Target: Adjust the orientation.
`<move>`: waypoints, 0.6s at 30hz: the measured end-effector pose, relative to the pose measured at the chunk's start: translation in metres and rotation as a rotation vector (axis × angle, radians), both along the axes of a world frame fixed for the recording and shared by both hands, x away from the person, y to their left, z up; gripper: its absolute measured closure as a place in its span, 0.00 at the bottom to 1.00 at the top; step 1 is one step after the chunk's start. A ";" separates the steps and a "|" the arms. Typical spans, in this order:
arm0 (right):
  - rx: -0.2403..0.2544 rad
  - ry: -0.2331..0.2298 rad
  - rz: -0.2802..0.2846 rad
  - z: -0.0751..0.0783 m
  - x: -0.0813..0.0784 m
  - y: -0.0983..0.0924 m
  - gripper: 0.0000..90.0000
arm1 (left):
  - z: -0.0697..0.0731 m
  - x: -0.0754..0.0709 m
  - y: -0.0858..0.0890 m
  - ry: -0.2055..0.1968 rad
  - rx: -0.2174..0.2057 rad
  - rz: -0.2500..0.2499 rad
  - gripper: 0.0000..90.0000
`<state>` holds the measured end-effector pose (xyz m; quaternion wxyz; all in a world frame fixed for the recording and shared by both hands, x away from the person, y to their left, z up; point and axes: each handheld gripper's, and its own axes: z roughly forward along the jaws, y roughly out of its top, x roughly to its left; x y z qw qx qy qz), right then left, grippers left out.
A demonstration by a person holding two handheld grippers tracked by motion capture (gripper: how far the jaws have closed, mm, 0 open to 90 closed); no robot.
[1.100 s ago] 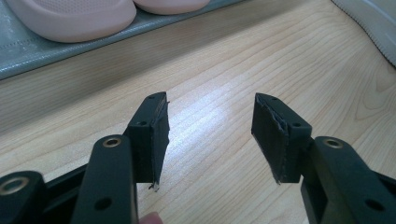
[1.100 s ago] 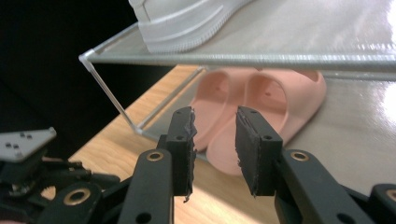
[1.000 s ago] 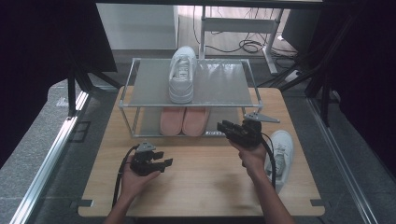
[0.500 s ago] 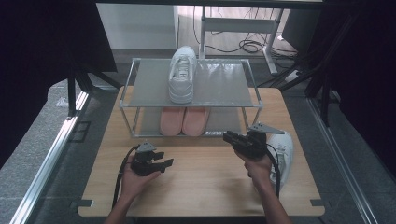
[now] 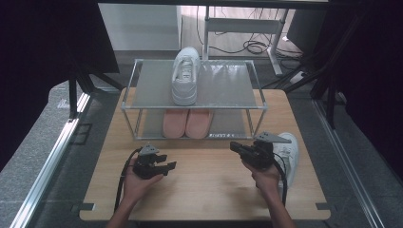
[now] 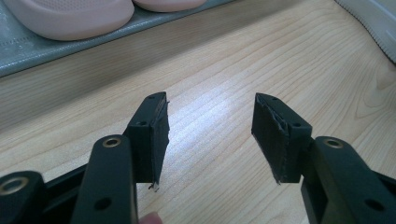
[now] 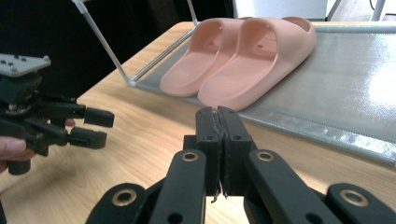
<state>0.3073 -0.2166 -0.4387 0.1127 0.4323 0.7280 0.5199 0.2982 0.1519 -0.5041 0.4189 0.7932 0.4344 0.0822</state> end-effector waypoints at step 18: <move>-0.098 -0.005 -0.009 -0.006 -0.033 -0.011 1.00 | 0.000 0.000 -0.001 0.000 0.005 -0.004 0.52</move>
